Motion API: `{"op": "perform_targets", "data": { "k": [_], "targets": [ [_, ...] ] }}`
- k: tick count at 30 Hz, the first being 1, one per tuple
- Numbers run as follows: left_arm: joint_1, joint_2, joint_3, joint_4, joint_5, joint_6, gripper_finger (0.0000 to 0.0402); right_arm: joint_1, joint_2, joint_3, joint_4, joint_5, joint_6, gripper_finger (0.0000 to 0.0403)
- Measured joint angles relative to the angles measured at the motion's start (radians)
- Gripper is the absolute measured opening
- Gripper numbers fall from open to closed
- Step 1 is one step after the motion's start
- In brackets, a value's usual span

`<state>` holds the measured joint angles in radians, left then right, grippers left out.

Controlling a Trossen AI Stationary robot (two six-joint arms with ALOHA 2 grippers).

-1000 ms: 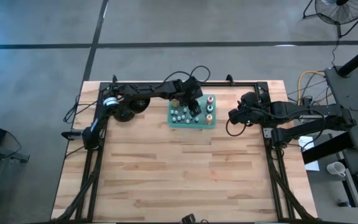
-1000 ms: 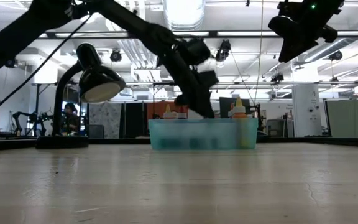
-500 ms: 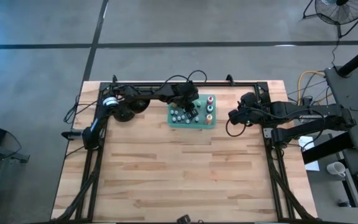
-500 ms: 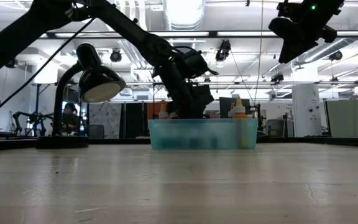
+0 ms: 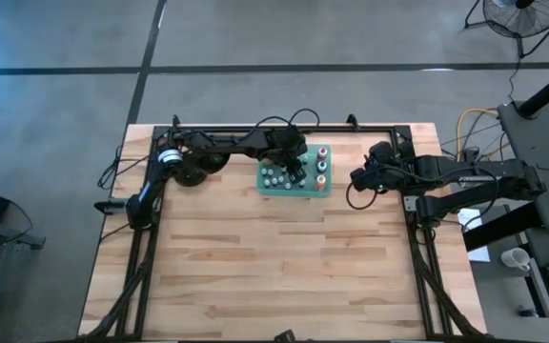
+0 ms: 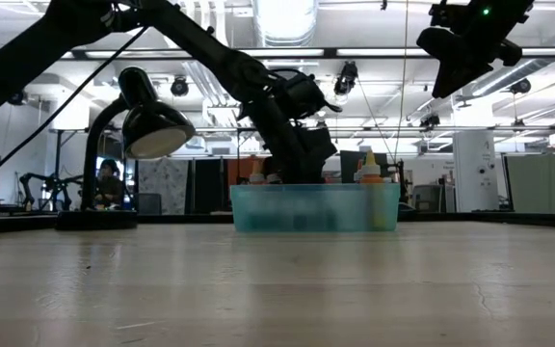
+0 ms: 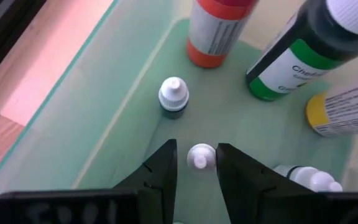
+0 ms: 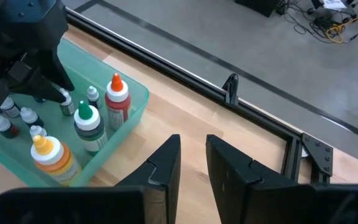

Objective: Pick & Place food coloring
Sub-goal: Put the small green food coloring bottle into the green bin, then return to Home Position

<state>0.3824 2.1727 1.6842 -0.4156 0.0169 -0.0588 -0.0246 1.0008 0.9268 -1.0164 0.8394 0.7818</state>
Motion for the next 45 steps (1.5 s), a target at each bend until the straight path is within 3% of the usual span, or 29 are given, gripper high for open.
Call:
{"op": "perform_targets", "data": {
  "k": [12,19,24,27,30,38,42,45],
  "targets": [
    [-0.009,-0.052,0.06,-0.039,-0.01,0.007,0.0105,0.0,0.0,0.0,0.0,-0.002,-0.027,0.0068],
    [-0.038,-0.253,0.106,-0.158,-0.015,0.008,0.0106,-0.002,-0.001,0.001,-0.001,0.011,-0.207,0.0068],
    [-0.063,-0.452,0.059,-0.187,-0.004,-0.036,0.0106,0.023,-0.018,0.025,0.039,-0.189,-0.184,0.0068],
    [-0.071,-0.559,-0.033,-0.169,0.045,-0.103,0.0106,0.046,-0.052,0.002,0.176,-0.24,-0.21,0.0068],
    [-0.095,-0.671,-0.205,-0.072,0.072,-0.148,0.0106,0.046,-0.15,-0.101,0.355,-0.294,-0.232,0.0068],
    [-0.182,-0.995,-0.704,0.223,0.079,-0.332,0.0106,0.046,-0.522,-0.443,0.771,-0.725,-0.279,0.0068],
    [-0.189,-1.143,-0.89,0.256,0.071,-0.49,0.0106,0.046,-0.682,-0.507,0.766,-0.754,-0.244,0.0068],
    [-0.205,-1.244,-1.016,0.472,0.117,-0.445,0.0106,0.044,-0.784,-0.539,0.753,-0.667,-0.228,0.0068]
  ]
}}
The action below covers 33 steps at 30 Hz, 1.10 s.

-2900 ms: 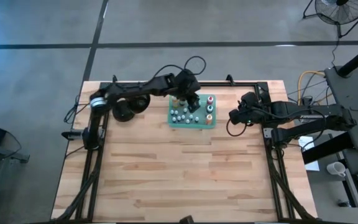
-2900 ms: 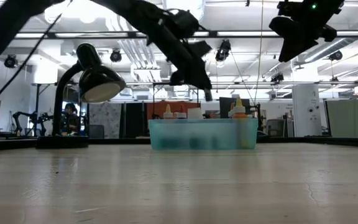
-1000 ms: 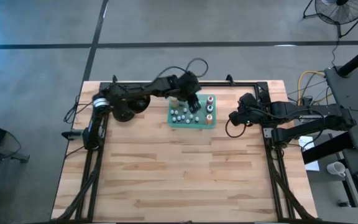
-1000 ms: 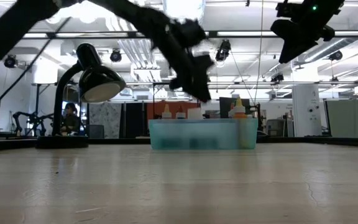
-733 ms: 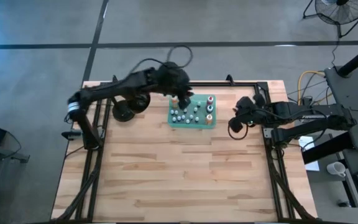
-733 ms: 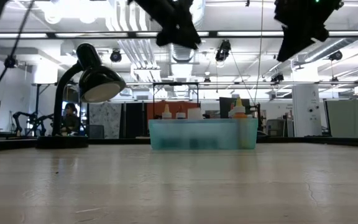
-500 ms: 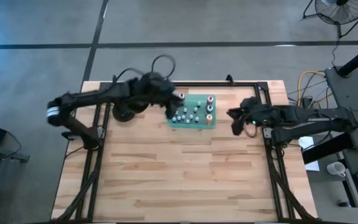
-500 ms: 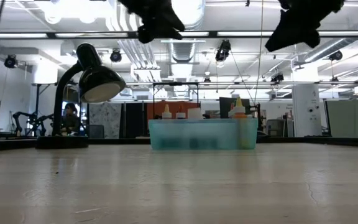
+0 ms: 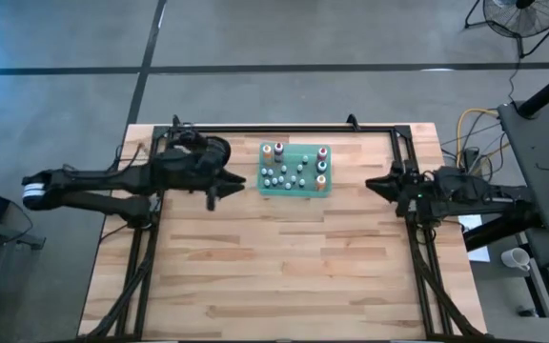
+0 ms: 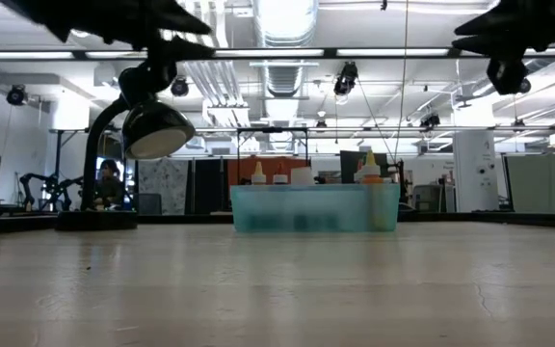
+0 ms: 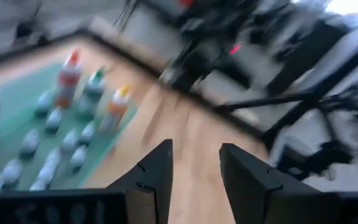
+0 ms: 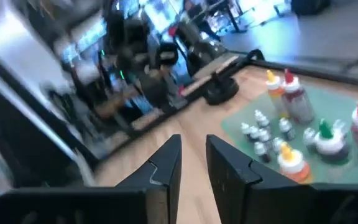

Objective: Pick & Place food coloring
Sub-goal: Return to Home Position

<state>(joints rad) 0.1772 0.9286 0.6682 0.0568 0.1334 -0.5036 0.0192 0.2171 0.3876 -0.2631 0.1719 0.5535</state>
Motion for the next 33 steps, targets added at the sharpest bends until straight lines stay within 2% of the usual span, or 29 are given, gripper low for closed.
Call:
{"op": "perform_targets", "data": {
  "k": [2,4,7,12,20,31,33],
  "targets": [
    [0.003,-0.062,-0.077,0.121,0.03,0.024,0.0106,-0.001,-0.058,-0.016,0.004,0.016,0.085,0.0068],
    [0.005,-0.124,-0.149,0.19,0.032,0.021,0.0106,0.0,-0.109,-0.036,0.026,-0.002,0.005,0.0068],
    [0.002,-0.207,-0.25,0.281,0.034,0.007,0.0106,0.0,-0.183,-0.069,0.037,-0.146,-0.119,0.0068],
    [0.005,-0.321,-0.371,0.388,0.037,0.005,0.0106,0.0,-0.215,-0.121,0.066,-0.305,-0.155,0.0068],
    [0.007,-0.444,-0.491,0.381,0.037,-0.039,0.0106,0.0,-0.217,-0.233,0.319,-0.303,-0.257,0.0068],
    [0.007,-0.473,-0.634,0.376,0.037,-0.048,0.0106,0.0,-0.193,-0.329,0.318,-0.304,-0.199,0.0068],
    [-0.007,-0.484,-0.659,0.327,0.031,-0.048,0.0106,0.0,-0.193,-0.352,0.317,-0.304,-0.199,0.0068]
  ]
}}
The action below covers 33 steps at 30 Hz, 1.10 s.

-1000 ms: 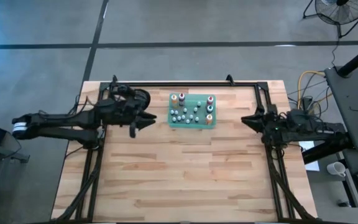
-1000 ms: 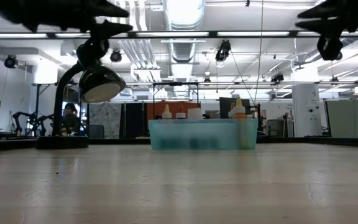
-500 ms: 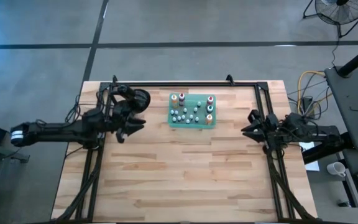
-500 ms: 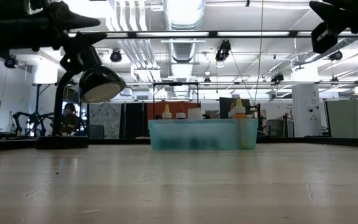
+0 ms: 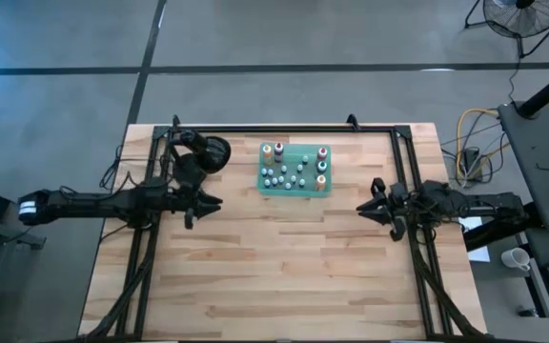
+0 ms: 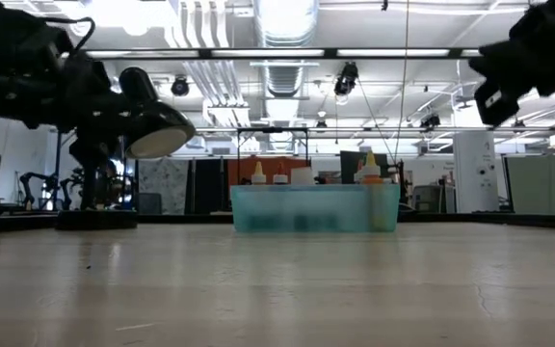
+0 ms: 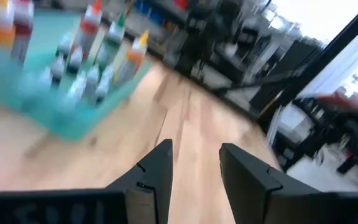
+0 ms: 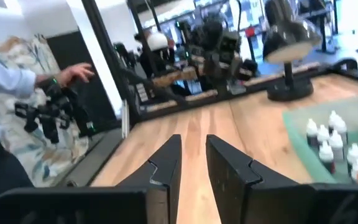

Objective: Pick & Place food coloring
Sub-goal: Return to Home Position

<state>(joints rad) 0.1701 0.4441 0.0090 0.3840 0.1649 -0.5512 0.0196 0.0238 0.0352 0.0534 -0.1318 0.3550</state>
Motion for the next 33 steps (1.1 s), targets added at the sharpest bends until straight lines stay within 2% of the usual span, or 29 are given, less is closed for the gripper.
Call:
{"op": "perform_targets", "data": {
  "k": [6,9,16,24,33],
  "targets": [
    [-0.027,-0.177,0.002,-0.347,-0.006,-0.001,0.0106,0.0,-0.025,-0.026,-0.017,0.006,0.003,0.0068],
    [-0.027,-0.237,0.005,-0.353,-0.038,0.002,0.0106,0.0,-0.024,-0.026,-0.022,0.008,0.002,0.0068],
    [-0.027,-0.443,0.0,-0.333,-0.039,0.002,0.0106,0.0,-0.024,-0.026,-0.024,0.008,0.001,0.0068],
    [-0.026,-0.428,0.002,-0.277,-0.028,0.002,0.0106,0.0,-0.024,-0.026,-0.022,0.003,0.0,0.0068],
    [-0.026,-0.402,0.002,-0.299,-0.029,0.001,0.0106,0.0,-0.009,-0.026,-0.022,0.003,0.0,0.0068]
  ]
}}
